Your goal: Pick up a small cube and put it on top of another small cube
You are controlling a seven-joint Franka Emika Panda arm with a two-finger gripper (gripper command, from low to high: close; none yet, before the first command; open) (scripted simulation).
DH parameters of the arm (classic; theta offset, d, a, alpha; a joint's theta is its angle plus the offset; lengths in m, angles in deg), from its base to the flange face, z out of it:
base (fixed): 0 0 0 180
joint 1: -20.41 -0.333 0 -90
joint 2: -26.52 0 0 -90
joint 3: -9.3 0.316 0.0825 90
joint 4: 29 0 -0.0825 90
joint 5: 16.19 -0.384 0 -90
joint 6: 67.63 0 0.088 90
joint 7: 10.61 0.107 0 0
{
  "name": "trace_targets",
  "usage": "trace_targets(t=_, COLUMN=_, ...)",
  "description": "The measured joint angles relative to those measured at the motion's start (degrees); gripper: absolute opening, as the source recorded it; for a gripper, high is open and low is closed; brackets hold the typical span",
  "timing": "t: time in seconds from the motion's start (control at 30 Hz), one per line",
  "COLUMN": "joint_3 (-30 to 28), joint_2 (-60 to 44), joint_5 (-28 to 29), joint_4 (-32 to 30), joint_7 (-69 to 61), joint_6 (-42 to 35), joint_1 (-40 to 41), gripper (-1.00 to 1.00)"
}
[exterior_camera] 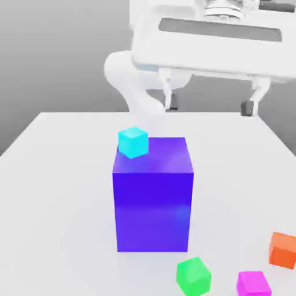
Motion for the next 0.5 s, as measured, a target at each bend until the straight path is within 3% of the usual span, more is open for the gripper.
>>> trace_targets(t=0.27, joint_3=1.9, joint_2=-16.4, joint_5=3.9, joint_4=0.5, joint_7=7.2, joint_6=4.4, joint_1=-3.3, gripper=0.0)
trace_targets(t=0.5, joint_3=3.4, joint_2=-29.8, joint_5=3.1, joint_4=0.8, joint_7=10.6, joint_6=8.8, joint_1=-6.3, gripper=0.0)
